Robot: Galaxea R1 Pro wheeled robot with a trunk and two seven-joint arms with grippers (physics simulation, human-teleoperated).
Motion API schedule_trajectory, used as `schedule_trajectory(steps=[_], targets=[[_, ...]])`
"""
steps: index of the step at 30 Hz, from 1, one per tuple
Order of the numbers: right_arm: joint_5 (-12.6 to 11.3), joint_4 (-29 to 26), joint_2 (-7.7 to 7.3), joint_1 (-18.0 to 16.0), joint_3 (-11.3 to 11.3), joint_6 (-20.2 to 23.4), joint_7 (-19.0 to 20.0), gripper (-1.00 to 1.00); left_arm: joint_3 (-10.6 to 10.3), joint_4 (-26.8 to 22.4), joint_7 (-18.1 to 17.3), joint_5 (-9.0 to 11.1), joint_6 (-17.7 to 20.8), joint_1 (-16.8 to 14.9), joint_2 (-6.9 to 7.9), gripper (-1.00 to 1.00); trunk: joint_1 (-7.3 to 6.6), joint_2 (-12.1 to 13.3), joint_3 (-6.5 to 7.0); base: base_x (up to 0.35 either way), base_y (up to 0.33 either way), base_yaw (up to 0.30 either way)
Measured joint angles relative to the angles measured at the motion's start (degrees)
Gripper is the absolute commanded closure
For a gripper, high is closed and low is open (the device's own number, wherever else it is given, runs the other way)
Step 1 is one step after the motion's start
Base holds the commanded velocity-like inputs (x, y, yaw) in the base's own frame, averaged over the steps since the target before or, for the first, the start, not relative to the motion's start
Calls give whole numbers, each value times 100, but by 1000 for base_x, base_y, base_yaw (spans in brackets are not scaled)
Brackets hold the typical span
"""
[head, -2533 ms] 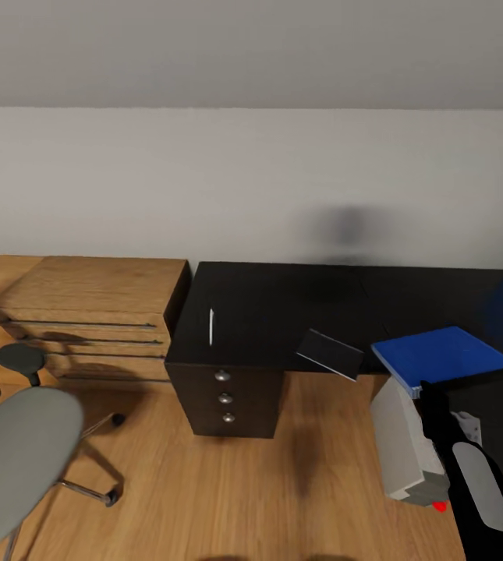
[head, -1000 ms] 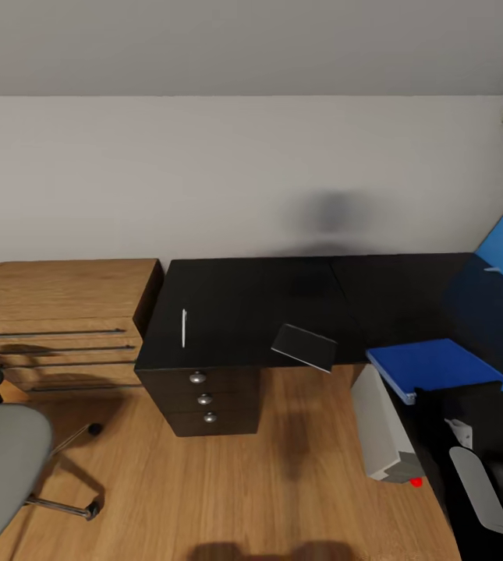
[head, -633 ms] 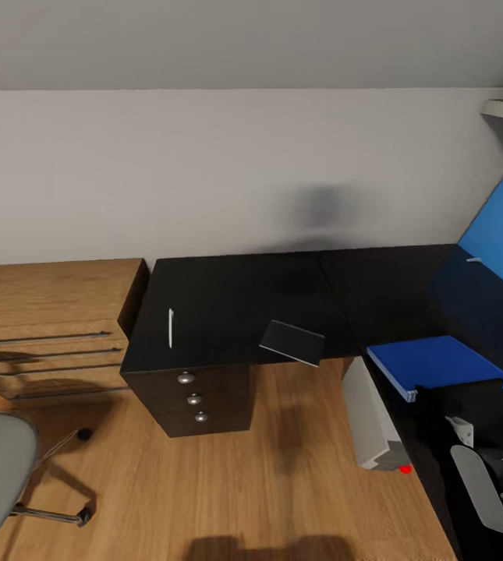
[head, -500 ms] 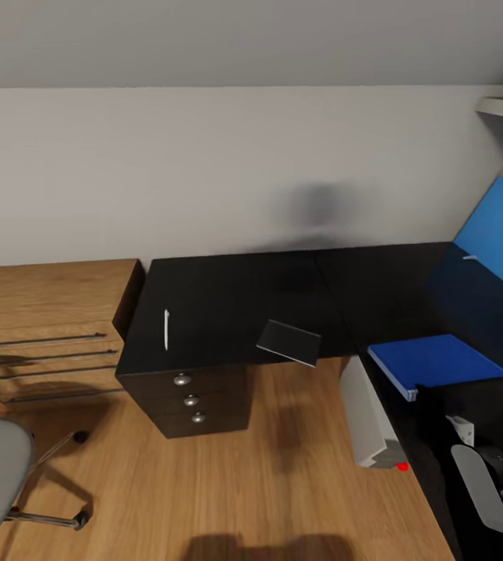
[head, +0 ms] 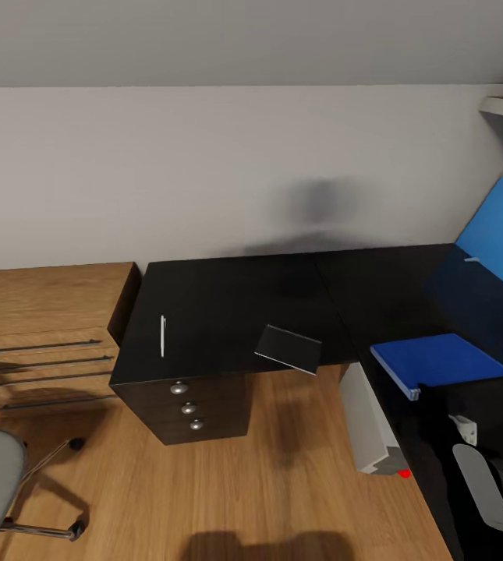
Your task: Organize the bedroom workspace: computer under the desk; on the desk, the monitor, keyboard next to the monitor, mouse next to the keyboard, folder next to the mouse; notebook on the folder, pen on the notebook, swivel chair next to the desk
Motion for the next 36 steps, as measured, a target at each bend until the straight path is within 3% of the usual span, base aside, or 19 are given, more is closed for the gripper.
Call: schedule_trajectory(steps=[4,7,26,36], targets=[[122,208,-4,-149,-12,-672,-37,100,0,0,-6,1,0,0,0,-100,0,0,0,0,0,0],[163,256,-3,-173,-11,-892,-45,100,0,0,-7,3,0,0,0,-100,0,0,0,0,0,0],[188,168,-1,-179,-12,-918,-214,100,0,-1,-8,7,-31,-1,0,-100,1,0,0,-78,1,0],[232,133,6,-179,-5,-910,-267,100,2,-2,-8,8,-78,2,0,-100,0,0,0,-3,117,0]])
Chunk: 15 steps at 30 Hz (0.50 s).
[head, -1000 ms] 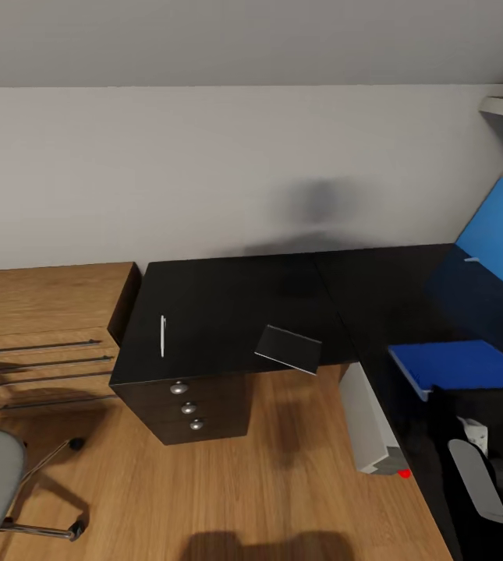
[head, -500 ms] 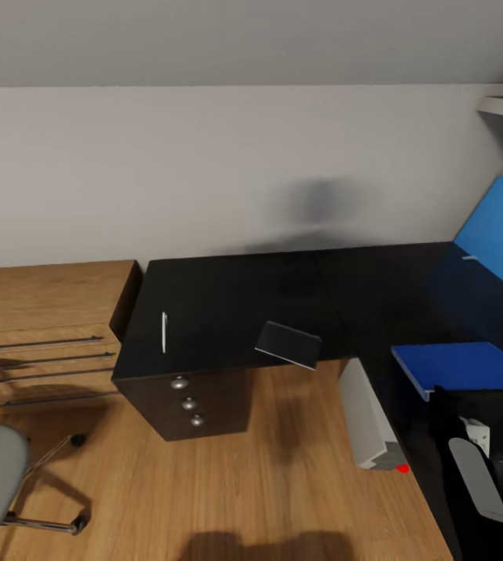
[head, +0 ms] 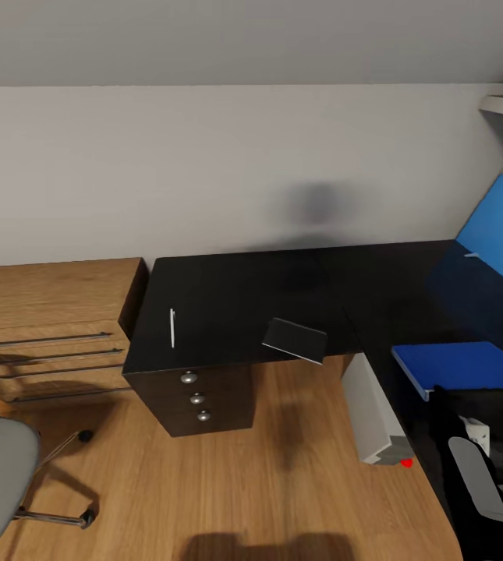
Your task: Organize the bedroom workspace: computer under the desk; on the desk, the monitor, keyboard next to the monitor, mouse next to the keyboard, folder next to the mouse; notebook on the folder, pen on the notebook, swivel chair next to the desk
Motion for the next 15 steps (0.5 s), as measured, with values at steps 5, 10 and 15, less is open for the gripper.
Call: schedule_trajectory(steps=[5,10,15], targets=[[-13,1,0,-2,2,0,-1,100,0,0,0,0,0,0,0,-100,0,0,0,0,6,0],[-14,0,-4,0,6,2,-1,100,0,0,-1,0,0,0,7,-100,0,0,0,0,0,0],[-2,-6,-7,0,79,0,-1,100,0,0,0,0,0,0,6,-100,0,0,0,0,0,0]])
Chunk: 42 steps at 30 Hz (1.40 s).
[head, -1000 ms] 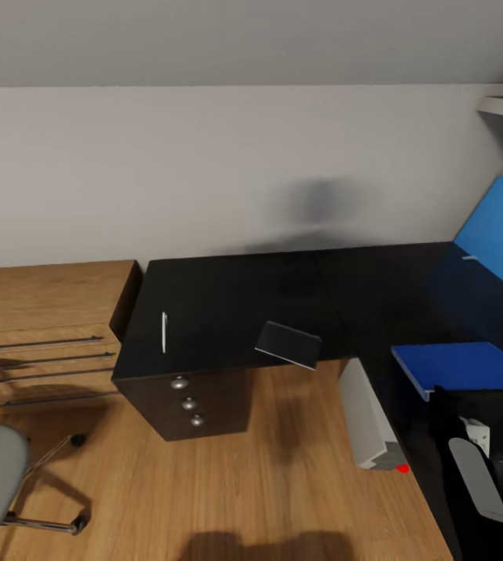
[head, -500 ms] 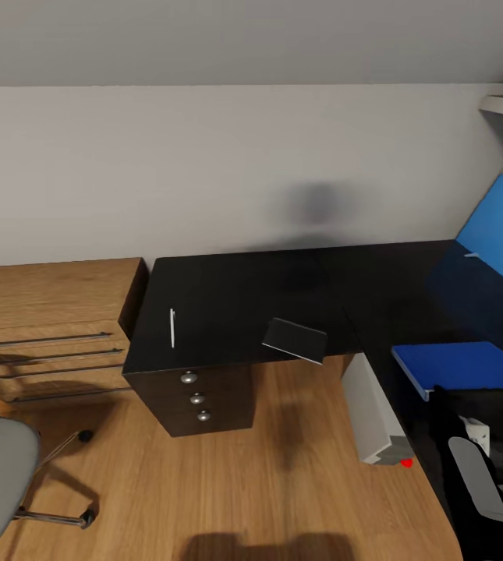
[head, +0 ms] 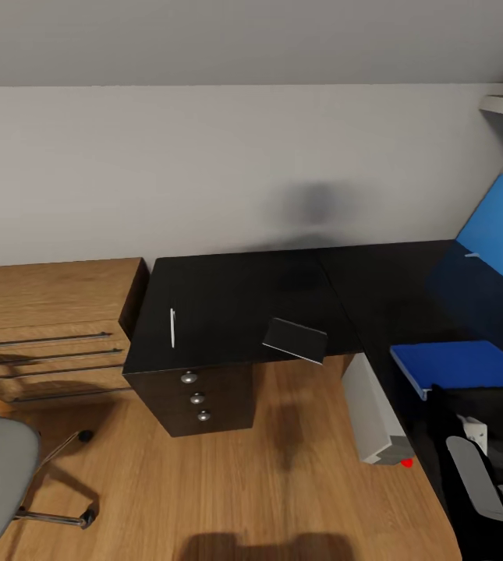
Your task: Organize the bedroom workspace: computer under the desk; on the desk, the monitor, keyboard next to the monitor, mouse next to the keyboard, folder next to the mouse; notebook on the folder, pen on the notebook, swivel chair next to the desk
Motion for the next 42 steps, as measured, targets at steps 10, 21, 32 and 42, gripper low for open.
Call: schedule_trajectory(steps=[10,21,32,42], targets=[[-89,422,-1,2,47,-11,4,-100,-1,1,0,0,0,-1,-5,-100,1,1,0,0,0,0],[-89,413,0,2,47,-10,4,-100,-1,1,0,0,-2,-1,-6,-100,1,1,0,-80,0,0],[-88,412,-1,2,49,-10,6,-100,15,1,25,8,-1,-1,-8,-100,-153,280,125,-4,0,0],[-80,284,16,2,444,-36,50,-100,27,2,43,19,7,-1,-6,-100,-373,682,305,0,0,0]])
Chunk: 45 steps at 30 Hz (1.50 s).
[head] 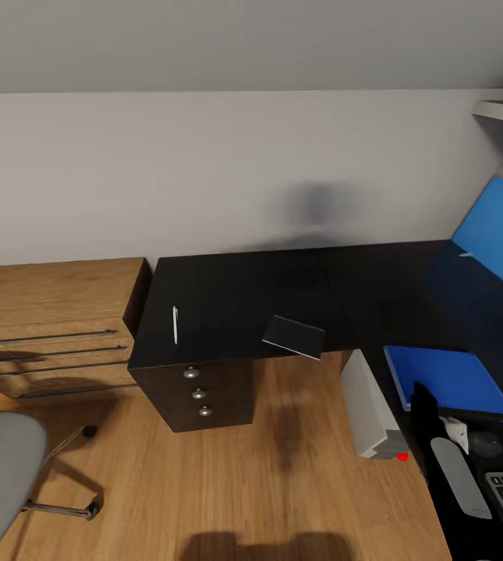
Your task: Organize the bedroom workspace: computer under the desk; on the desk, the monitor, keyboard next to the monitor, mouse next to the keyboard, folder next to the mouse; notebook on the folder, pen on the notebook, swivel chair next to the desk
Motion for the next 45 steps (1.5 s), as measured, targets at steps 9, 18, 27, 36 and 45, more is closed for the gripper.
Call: schedule_trajectory(steps=[9,18,27,36,45], targets=[[192,-460,24,9,302,-16,-15,-100,13,0,9,8,13,0,0,-100,-198,361,162,0,0,0],[1698,-592,221,31,972,-8,-15,-100,15,0,9,9,19,0,0,-100,-396,723,324,0,0,0],[2848,-40,338,32,3651,24,-155,-100,18,0,19,16,12,-2,0,-100,-594,1085,486,0,0,0],[4045,3689,1362,-93,4576,-817,-296,-100,21,-1,27,27,21,1,3,-100,-792,1447,647,0,0,0],[4099,5708,1344,-74,4605,-1813,-151,-100,16,-1,25,27,27,1,7,-100,-990,1809,810,0,0,0]])
